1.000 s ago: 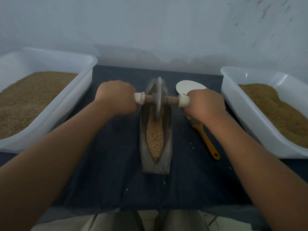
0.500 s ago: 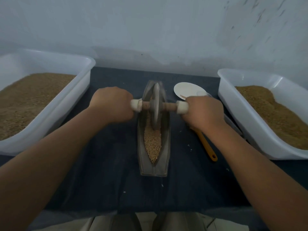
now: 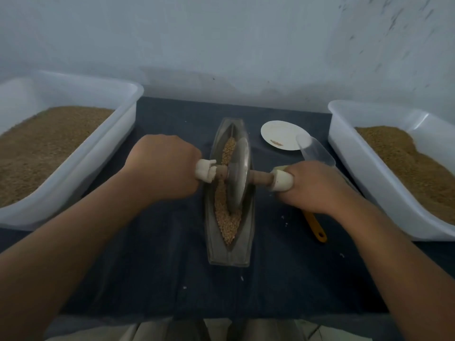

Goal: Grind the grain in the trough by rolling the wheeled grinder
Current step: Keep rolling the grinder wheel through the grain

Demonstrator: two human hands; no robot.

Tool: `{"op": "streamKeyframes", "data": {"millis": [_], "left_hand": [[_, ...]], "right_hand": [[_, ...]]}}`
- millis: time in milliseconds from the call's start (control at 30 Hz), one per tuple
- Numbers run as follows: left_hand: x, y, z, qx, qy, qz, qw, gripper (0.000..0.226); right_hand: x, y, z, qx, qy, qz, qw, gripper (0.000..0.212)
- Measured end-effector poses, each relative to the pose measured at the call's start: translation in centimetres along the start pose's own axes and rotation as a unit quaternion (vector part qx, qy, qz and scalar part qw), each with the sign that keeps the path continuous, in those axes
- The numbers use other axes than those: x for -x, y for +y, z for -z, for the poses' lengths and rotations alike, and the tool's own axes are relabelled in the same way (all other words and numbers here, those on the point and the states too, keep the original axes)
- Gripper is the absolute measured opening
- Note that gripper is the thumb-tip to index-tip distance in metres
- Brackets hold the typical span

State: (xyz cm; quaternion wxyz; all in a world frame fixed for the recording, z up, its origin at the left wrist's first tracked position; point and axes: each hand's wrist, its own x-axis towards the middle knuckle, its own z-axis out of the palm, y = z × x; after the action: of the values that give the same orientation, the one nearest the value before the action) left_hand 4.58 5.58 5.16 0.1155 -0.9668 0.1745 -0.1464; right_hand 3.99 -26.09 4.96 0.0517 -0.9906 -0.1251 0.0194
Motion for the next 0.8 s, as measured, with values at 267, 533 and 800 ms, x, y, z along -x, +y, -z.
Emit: {"op": "streamKeyframes", "data": {"millis": [267,533,800], "left_hand": [[-3.5,-0.2,-0.5,0.029,-0.021,0.043,0.998,0.025],[0.2,-0.7,0.2,0.025,-0.037,-0.028,0.999,0.024],[-5.2,-0.8,-1.0,0.045,-0.047,0.06,0.996,0.023]], "right_hand": [[-4.0,-0.1,-2.2,0.097,0.176,-0.055,0.978,0.04],[0.6,0.1,0.7,-0.03,-0.083,-0.001,0.996,0.023],[-5.7,-0.3,-0.9,0.105,0.148,-0.068,0.981,0.031]]}}
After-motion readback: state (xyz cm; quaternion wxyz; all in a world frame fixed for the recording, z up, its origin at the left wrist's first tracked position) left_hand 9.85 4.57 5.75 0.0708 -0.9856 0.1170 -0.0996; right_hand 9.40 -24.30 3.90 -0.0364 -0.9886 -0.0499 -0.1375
